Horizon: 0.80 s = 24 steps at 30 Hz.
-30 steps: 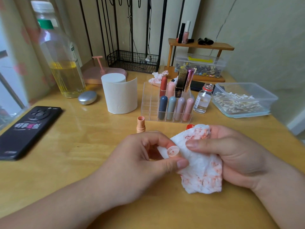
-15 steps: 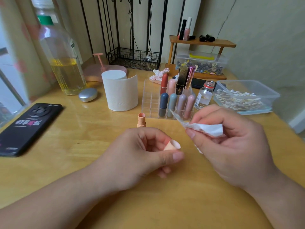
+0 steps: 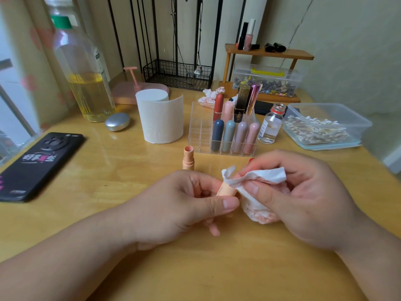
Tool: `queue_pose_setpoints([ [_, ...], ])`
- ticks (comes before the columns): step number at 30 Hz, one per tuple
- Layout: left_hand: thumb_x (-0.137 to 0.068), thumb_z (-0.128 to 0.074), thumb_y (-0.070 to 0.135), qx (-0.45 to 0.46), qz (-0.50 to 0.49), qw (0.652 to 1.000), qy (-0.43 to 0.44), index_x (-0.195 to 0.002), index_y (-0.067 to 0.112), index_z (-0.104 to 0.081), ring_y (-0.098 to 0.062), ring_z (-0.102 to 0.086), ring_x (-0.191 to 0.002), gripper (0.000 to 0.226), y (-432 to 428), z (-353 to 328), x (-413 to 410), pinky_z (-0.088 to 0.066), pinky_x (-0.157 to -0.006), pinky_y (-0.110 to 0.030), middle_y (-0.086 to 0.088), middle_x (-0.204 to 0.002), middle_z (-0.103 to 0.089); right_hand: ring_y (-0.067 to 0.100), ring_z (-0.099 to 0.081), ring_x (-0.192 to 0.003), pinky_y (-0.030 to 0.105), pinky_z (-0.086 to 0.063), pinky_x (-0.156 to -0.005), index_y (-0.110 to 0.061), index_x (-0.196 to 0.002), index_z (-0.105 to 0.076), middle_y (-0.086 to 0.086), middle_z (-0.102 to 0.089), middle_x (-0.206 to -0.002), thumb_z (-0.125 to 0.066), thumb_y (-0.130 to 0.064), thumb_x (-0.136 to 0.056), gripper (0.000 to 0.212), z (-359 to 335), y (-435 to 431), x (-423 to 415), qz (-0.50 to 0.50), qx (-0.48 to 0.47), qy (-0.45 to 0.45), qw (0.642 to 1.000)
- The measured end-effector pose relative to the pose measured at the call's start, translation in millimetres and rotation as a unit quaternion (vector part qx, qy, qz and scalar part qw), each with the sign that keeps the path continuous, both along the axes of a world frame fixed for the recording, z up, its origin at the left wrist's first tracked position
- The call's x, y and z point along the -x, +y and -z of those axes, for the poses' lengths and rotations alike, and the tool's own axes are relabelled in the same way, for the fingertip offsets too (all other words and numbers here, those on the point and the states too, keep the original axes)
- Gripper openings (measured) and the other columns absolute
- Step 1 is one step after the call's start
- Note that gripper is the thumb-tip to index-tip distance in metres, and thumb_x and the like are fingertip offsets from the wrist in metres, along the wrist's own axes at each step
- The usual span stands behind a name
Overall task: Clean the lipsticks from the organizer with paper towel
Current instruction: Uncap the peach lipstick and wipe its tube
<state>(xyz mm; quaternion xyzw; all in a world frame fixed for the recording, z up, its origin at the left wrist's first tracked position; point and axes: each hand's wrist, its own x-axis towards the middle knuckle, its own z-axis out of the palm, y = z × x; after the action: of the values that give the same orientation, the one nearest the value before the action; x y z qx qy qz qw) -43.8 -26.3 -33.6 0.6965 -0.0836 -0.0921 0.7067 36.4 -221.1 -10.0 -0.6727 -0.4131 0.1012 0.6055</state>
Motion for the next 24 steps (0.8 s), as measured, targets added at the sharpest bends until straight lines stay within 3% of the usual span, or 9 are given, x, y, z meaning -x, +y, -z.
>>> queue_pose_setpoints([
  [2, -0.092, -0.062, 0.025, -0.002, 0.022, 1.0, 0.022, -0.078, 0.009, -0.07, -0.014, -0.053, -0.06, 0.022, 2.1, 1.3, 0.6, -0.047, -0.059, -0.021, -0.005, -0.073, -0.058, 0.031, -0.067, -0.07, 0.038, -0.055, -0.059, -0.014, -0.093, -0.071, 0.011, -0.071, -0.081, -0.067, -0.009, -0.084, 0.01, -2.0, -0.9, 1.4, -0.009, 0.028, -0.009, 1.0],
  [5, -0.096, -0.055, 0.028, 0.045, 0.063, 0.995, 0.058, -0.095, -0.015, -0.058, -0.012, -0.037, -0.052, 0.043, 2.7, 3.4, 0.1, -0.041, -0.053, -0.026, -0.005, -0.067, -0.047, 0.037, -0.066, -0.069, 0.045, -0.055, -0.057, -0.013, -0.096, -0.069, 0.015, -0.07, -0.08, -0.066, -0.009, -0.085, 0.013, -5.3, -3.4, 3.8, -0.03, 0.04, 0.018, 0.999],
  [9, -0.097, -0.052, 0.03, 0.142, 0.129, 0.975, 0.111, -0.102, 0.002, -0.065, -0.013, -0.023, -0.05, 0.032, 5.8, 1.3, 0.9, -0.036, -0.05, -0.025, -0.004, -0.064, -0.034, 0.035, -0.068, -0.074, 0.05, -0.056, -0.06, -0.022, -0.105, -0.067, 0.012, -0.073, -0.086, -0.066, -0.004, -0.086, 0.026, -10.2, -5.0, 7.9, -0.061, 0.079, 0.013, 0.995],
  [12, -0.099, -0.053, 0.029, 0.189, 0.175, 0.956, 0.142, -0.102, 0.003, -0.063, -0.01, -0.028, -0.051, 0.029, 11.0, 2.2, 1.2, -0.038, -0.052, -0.024, -0.002, -0.065, -0.033, 0.028, -0.069, -0.078, 0.045, -0.057, -0.064, -0.027, -0.11, -0.065, 0.006, -0.074, -0.088, -0.068, 0.001, -0.085, 0.038, -11.9, -6.4, 10.1, -0.083, 0.113, -0.008, 0.99],
  [14, -0.098, -0.055, 0.029, 0.18, 0.153, 0.963, 0.133, -0.101, 0.002, -0.064, -0.011, -0.027, -0.05, 0.029, 11.4, 1.4, 0.7, -0.039, -0.052, -0.024, -0.002, -0.065, -0.033, 0.027, -0.069, -0.081, 0.047, -0.058, -0.065, -0.03, -0.11, -0.065, 0.006, -0.073, -0.092, -0.068, 0.006, -0.085, 0.044, -13.4, -6.1, 11.3, -0.091, 0.128, 0.018, 0.987],
  [17, -0.096, -0.056, 0.031, 0.07, 0.054, 0.994, 0.061, -0.087, 0.002, -0.062, -0.014, -0.029, -0.051, 0.031, 5.5, -0.4, 2.5, -0.038, -0.051, -0.027, -0.002, -0.061, -0.032, 0.022, -0.063, -0.059, 0.041, -0.056, -0.054, -0.032, -0.106, -0.066, 0.011, -0.068, -0.079, -0.068, 0.006, -0.087, 0.043, -15.8, -5.4, 9.6, -0.084, 0.145, 0.049, 0.985],
  [19, -0.096, -0.055, 0.042, -0.136, -0.025, 0.988, -0.063, -0.083, 0.013, -0.061, -0.011, -0.039, -0.055, 0.032, 0.3, -0.1, 7.7, -0.041, -0.056, -0.026, 0.01, -0.061, -0.042, 0.02, -0.057, -0.046, 0.031, -0.051, -0.05, -0.028, -0.108, -0.065, 0.009, -0.064, -0.064, -0.063, 0.006, -0.091, 0.038, -17.7, -6.1, 6.3, -0.091, 0.155, 0.078, 0.981],
  [21, -0.098, -0.051, 0.045, -0.325, -0.088, 0.919, -0.207, -0.089, 0.027, -0.061, -0.004, -0.048, -0.063, 0.023, -5.6, 1.4, 12.8, -0.04, -0.06, -0.018, 0.016, -0.068, -0.052, 0.016, -0.052, -0.035, 0.021, -0.045, -0.046, -0.023, -0.111, -0.061, 0.011, -0.063, -0.055, -0.059, 0.006, -0.093, 0.034, -19.2, -7.5, 2.6, -0.104, 0.161, 0.107, 0.976],
  [24, -0.1, -0.046, 0.039, -0.429, -0.118, 0.842, -0.306, -0.102, 0.022, -0.061, -0.004, -0.052, -0.074, 0.024, -12.0, -1.5, 15.0, -0.043, -0.065, -0.021, 0.014, -0.083, -0.058, 0.011, -0.042, -0.026, 0.014, -0.035, -0.037, -0.024, -0.107, -0.061, 0.029, -0.056, -0.054, -0.061, 0.001, -0.093, 0.028, -20.2, -8.2, -1.7, -0.112, 0.142, 0.16, 0.97],
])
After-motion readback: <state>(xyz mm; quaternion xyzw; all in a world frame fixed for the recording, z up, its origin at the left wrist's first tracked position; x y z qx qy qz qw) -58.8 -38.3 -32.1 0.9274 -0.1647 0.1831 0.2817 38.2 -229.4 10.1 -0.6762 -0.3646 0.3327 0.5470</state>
